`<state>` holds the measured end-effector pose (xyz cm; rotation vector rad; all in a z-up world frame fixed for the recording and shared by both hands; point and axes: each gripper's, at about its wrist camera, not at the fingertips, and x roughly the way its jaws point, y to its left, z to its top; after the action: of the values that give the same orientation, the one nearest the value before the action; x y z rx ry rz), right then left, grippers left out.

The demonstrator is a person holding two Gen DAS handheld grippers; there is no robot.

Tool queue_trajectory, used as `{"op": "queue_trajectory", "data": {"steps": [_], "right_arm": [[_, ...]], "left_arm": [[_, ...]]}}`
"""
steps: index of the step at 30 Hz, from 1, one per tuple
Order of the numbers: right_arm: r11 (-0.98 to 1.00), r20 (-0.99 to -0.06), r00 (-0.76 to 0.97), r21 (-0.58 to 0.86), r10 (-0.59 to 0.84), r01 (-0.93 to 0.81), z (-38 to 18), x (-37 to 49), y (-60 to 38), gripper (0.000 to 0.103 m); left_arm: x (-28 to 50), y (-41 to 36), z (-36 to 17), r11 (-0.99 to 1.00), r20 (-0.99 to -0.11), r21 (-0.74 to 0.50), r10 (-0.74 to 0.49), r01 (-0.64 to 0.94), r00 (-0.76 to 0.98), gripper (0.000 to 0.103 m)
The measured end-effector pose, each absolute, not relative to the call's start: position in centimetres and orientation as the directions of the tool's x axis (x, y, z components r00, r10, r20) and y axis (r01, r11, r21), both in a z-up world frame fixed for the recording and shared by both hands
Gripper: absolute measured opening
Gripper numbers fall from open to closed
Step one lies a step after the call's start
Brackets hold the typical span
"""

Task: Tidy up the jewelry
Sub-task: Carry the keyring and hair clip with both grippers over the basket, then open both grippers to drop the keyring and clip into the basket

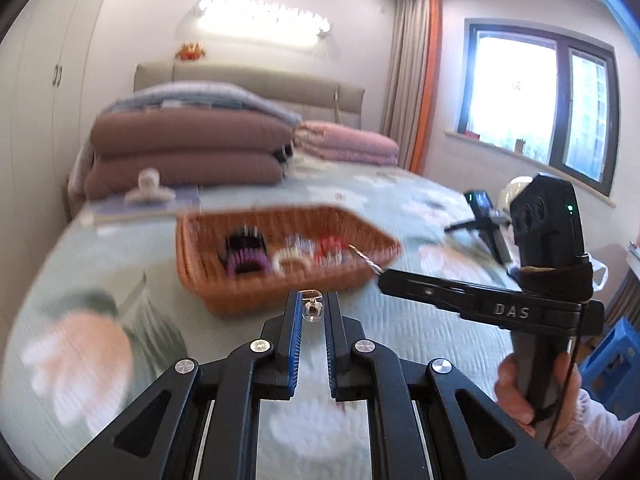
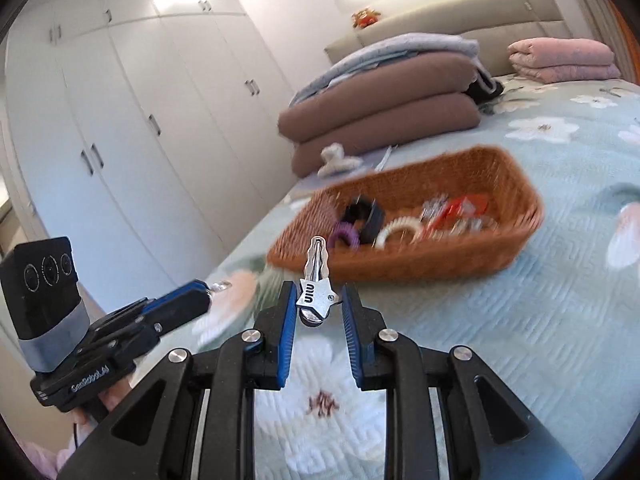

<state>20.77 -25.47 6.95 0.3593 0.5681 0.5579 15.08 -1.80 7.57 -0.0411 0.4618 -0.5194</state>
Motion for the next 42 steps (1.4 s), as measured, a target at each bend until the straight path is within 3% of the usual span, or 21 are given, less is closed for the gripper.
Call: {"op": "queue_trajectory", "data": {"steps": [5, 9, 16, 21, 26, 42], "right_arm": [[0.865, -0.406, 0.782, 0.383, 0.474, -0.325, 11.7, 23.8, -27.4, 0.026], [0.912, -0.445, 0.815, 0.339, 0.370, -0.230, 12.7, 28.0, -28.4, 0.026], [0.951, -0.545, 0.798, 0.290, 0.259, -0.110, 9.0, 34.7, -29.2, 0.026], [0.961, -0.569, 0.787, 0.258, 0.238, -0.105, 6.5, 36.3, -28.9, 0.026], [0.967, -0.626, 0.747, 0.237, 0.223, -0.089, 4.8, 37.8, -28.3, 0.026], [0.983, -0.647, 0.744, 0.167, 0.167, -0.076, 4.0, 38.0, -27.9, 0.026]], "left_arm": [[18.5, -1.0, 12.1, 0.839, -0.302, -0.198, -0.544, 0.507, 0.783, 0.011], [23.5, -1.5, 13.4, 0.821, -0.271, -0.281, -0.565, 0.497, 0.779, 0.011], [31.1, -6.0, 8.6, 0.849, -0.404, -0.307, -0.526, 0.431, 0.748, 0.011], [32.6, -7.8, 5.4, 0.867, -0.475, -0.241, -0.497, 0.435, 0.726, 0.011], [33.8, -8.6, 3.6, 0.868, -0.530, -0.250, -0.494, 0.430, 0.689, 0.011], [34.3, -10.0, 1.6, 0.881, -0.593, -0.214, -0.461, 0.422, 0.661, 0.013]]}}
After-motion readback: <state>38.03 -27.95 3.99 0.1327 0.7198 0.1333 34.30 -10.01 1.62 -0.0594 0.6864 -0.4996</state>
